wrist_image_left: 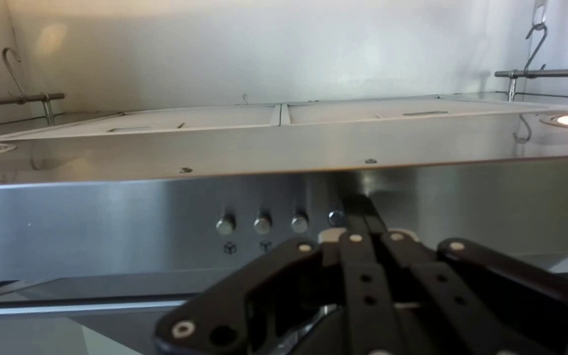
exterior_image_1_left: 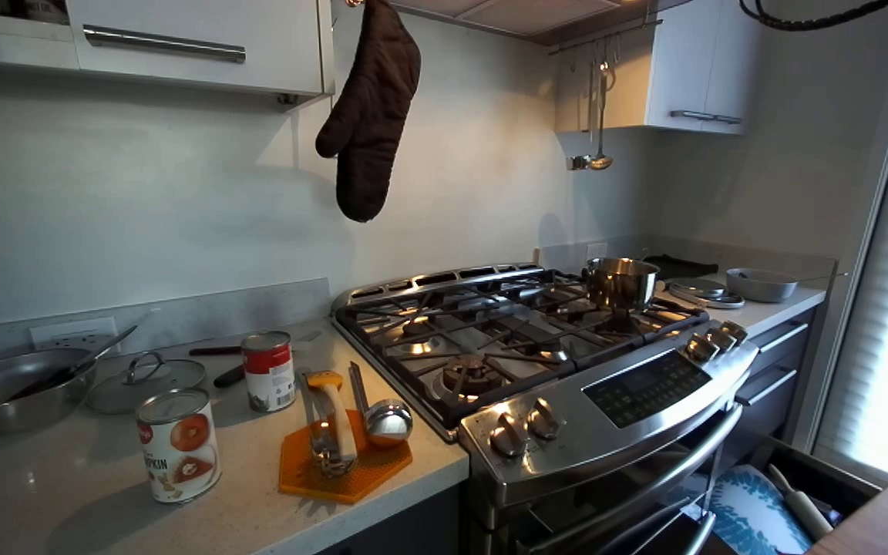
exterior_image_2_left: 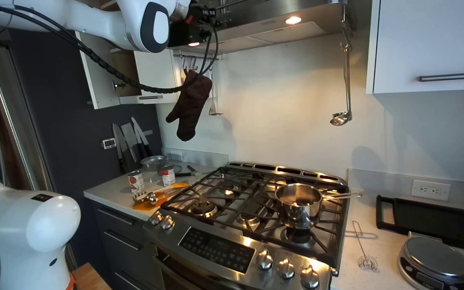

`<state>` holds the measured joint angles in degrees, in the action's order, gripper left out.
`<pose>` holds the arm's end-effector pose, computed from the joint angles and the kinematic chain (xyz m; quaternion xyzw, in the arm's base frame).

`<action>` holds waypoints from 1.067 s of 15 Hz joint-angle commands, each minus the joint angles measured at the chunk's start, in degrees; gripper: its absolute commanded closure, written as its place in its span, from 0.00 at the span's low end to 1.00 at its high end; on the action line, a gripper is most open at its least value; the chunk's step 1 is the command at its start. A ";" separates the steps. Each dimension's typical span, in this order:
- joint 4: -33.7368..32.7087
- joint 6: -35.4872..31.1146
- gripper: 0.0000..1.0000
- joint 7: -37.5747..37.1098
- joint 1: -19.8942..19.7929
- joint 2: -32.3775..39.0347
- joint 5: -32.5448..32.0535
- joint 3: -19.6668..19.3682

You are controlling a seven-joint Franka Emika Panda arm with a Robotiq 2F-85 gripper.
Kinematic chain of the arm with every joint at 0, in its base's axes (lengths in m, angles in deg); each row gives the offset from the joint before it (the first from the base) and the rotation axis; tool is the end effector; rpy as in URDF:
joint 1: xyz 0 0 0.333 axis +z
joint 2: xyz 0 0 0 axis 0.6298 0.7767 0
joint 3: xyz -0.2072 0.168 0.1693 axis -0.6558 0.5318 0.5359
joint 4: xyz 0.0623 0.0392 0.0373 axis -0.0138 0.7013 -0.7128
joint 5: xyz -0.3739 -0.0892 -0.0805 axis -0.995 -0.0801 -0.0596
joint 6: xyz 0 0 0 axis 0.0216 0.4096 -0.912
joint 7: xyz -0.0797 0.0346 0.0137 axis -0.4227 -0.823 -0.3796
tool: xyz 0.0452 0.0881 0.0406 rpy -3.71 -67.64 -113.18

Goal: Press the far left button on the kitchen hood

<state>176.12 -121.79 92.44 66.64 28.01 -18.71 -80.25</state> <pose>0.4341 -0.0323 0.7822 -0.7217 -0.0376 -0.6885 0.0616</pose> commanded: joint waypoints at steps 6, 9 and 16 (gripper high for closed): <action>0.06 33.54 1.00 -1.77 -10.93 -11.06 3.43 9.83; 0.42 47.69 0.74 -2.26 -15.19 -14.08 3.16 11.66; 5.25 68.70 0.30 -3.32 -23.25 -15.97 2.27 14.91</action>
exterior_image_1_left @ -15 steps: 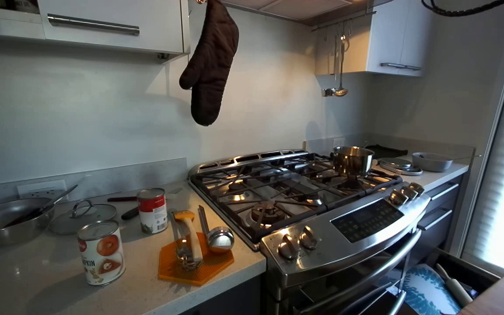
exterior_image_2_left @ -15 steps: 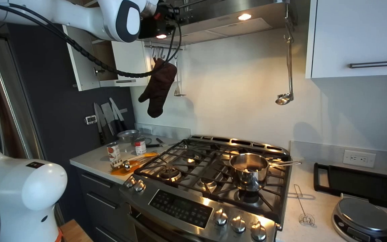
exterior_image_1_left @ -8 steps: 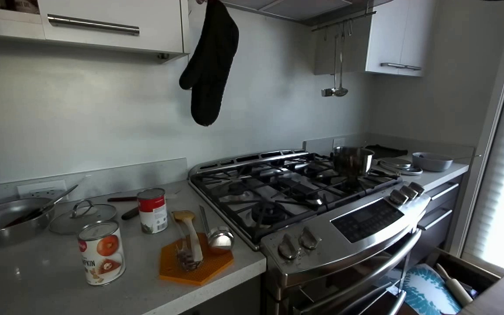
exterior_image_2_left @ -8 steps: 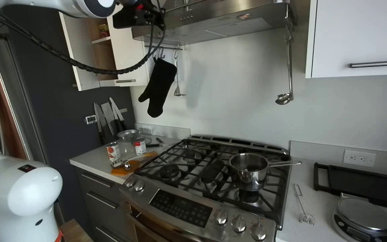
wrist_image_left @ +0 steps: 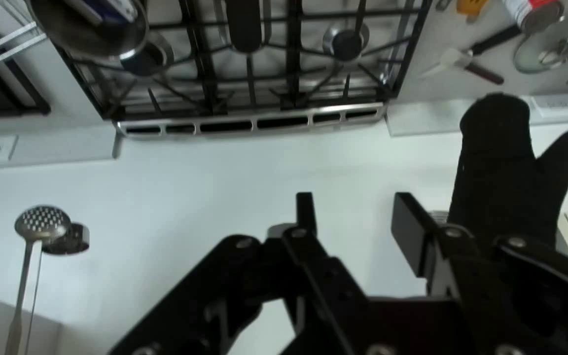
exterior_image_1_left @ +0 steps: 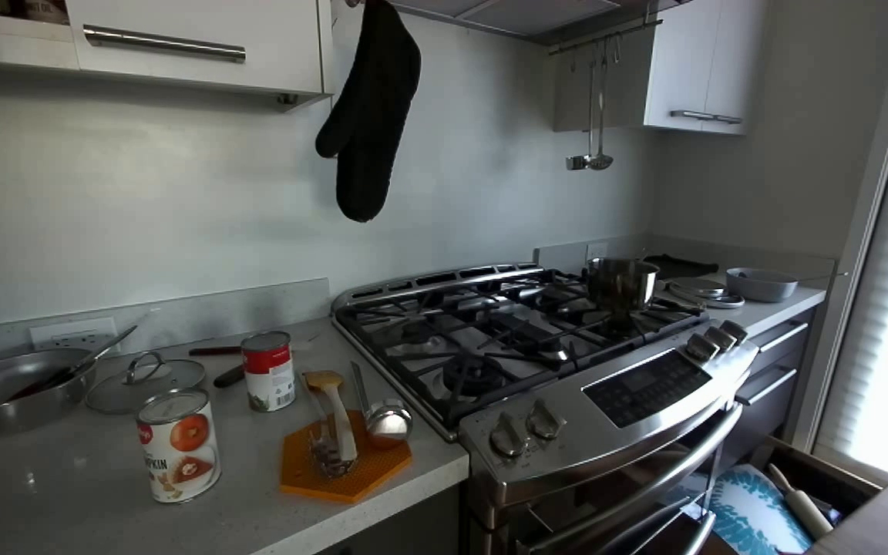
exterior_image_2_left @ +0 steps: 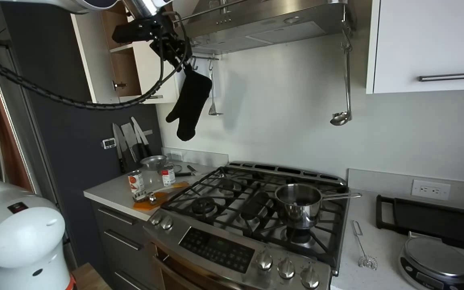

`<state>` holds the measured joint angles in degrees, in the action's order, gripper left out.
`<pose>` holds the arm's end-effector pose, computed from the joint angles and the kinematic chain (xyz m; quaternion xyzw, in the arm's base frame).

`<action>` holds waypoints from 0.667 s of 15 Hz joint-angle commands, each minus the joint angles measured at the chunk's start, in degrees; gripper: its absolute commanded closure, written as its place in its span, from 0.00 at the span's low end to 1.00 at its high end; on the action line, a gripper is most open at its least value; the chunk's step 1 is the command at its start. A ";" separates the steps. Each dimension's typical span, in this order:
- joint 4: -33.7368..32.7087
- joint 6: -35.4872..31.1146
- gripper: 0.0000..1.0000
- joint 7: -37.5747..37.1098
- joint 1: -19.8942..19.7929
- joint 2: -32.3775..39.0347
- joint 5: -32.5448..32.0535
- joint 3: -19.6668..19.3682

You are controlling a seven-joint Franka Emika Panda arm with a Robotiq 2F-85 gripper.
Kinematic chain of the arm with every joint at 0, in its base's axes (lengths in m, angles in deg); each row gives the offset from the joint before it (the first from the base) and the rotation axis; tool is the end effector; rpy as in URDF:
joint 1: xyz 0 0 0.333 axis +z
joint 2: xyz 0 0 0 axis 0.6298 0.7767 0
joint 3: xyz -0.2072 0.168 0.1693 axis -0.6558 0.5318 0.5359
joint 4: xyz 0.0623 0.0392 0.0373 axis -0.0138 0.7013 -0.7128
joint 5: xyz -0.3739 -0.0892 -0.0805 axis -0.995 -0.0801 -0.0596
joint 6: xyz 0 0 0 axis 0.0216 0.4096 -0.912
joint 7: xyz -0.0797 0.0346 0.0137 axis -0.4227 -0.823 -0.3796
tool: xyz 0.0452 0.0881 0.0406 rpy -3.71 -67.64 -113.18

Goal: Press the far left button on the kitchen hood

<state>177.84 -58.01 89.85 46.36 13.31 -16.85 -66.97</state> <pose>0.3379 -0.0396 0.7385 -0.9404 -0.0472 -0.3308 0.0636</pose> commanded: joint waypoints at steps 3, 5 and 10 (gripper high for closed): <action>6.79 8.66 0.08 -1.09 -4.68 -1.08 0.22 2.96; 8.77 9.62 0.00 -1.17 -5.07 -0.93 0.89 3.35; 14.33 8.46 0.00 -2.84 -7.02 -0.46 -1.09 5.45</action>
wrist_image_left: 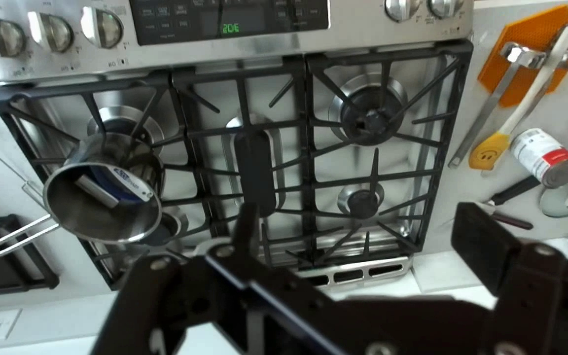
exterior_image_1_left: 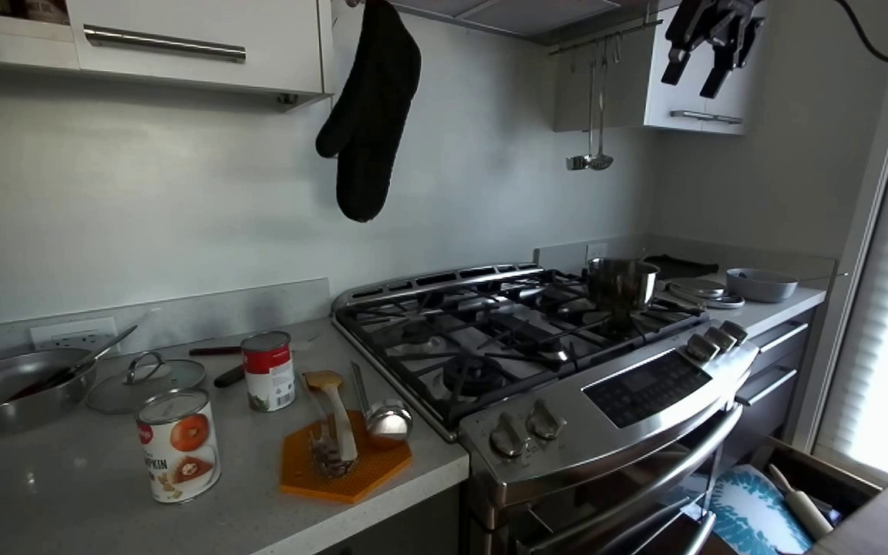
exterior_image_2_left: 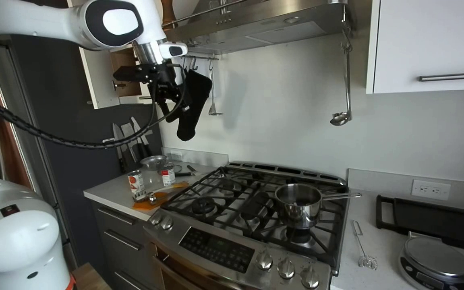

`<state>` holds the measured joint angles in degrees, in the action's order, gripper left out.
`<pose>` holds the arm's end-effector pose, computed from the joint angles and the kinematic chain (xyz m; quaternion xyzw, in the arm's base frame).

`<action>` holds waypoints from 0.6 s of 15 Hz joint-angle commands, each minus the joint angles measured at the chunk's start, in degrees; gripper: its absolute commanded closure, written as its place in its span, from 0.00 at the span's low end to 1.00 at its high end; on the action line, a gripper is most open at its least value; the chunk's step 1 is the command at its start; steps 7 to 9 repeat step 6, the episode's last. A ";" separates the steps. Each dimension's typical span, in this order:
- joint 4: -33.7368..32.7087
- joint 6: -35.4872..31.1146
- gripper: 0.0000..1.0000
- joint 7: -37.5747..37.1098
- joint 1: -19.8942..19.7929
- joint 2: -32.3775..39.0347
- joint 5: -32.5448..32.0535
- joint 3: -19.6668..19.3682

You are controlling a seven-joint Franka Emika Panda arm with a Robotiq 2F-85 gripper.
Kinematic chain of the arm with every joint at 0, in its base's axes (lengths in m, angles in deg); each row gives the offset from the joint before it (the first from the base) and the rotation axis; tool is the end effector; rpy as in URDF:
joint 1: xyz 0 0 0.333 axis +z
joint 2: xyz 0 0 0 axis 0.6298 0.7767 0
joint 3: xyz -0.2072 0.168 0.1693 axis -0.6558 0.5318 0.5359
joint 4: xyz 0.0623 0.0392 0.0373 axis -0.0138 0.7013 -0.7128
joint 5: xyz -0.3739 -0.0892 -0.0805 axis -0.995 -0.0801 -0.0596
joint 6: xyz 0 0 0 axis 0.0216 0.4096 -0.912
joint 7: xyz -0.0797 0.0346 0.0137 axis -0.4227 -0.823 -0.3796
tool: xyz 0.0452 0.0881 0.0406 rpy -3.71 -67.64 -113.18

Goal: Press the far left button on the kitchen hood

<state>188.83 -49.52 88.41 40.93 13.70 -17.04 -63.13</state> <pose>0.3422 -0.0278 0.6245 -0.9846 -0.0278 -0.1650 0.0500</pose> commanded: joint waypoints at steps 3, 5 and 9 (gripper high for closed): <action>2.24 0.13 0.01 -0.17 -1.22 0.11 -0.01 1.26; 2.40 0.12 0.00 -0.36 -1.37 0.08 -0.05 1.47; 2.40 0.12 0.00 -0.38 -1.40 0.06 -0.06 1.47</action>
